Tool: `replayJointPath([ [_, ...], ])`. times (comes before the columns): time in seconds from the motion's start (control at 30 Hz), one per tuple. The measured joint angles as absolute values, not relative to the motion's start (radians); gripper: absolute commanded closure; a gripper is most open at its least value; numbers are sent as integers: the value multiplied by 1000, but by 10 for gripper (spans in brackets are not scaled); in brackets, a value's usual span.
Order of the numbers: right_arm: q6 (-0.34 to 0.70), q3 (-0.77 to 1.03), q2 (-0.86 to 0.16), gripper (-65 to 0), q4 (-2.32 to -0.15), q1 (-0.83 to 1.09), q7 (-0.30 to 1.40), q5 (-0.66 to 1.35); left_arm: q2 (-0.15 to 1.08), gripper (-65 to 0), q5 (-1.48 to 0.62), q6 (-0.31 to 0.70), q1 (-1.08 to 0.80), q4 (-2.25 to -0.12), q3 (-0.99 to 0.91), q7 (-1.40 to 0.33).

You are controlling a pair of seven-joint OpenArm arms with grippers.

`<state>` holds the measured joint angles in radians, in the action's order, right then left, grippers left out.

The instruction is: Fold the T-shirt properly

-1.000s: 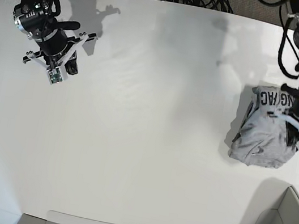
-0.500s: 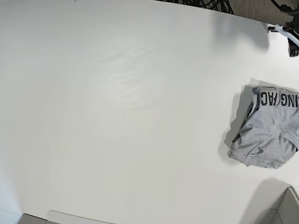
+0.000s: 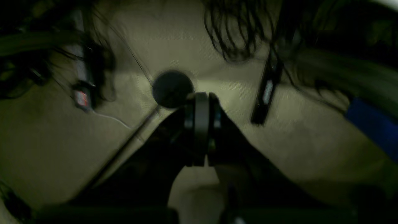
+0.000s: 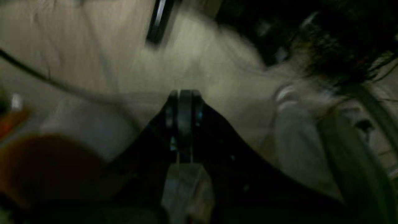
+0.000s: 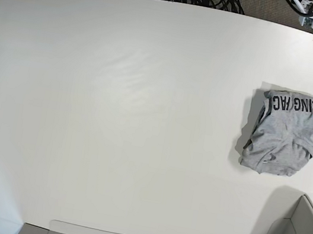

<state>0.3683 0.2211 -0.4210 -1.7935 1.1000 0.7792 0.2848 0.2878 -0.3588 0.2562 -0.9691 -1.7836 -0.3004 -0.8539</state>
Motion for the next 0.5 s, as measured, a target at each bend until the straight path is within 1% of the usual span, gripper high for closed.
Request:
replayJointPath([
  [0.07, 365, 155, -426, 0, -1661, 1021, 760, 280, 285, 0, -355, 255, -938, -1689, -242, -867],
  [0.13, 360, 49, -446, 0, -1534, 962, 670, 248, 274, 0, -352, 257, -893, -1583, -181, -871],
  [0.23, 361, -157, -482, 0, -1357, 861, 620, 107, 274, 0, -354, 257, -825, -1443, -117, -854],
  [0.37, 363, -341, -484, 0, -1131, 713, 565, -9, 229, 0, -344, 251, -733, -1240, -97, -732],
  [0.5, 351, -502, -462, 0, -933, 574, 467, -6, 191, 0, -346, 253, -617, -987, -93, -625],
])
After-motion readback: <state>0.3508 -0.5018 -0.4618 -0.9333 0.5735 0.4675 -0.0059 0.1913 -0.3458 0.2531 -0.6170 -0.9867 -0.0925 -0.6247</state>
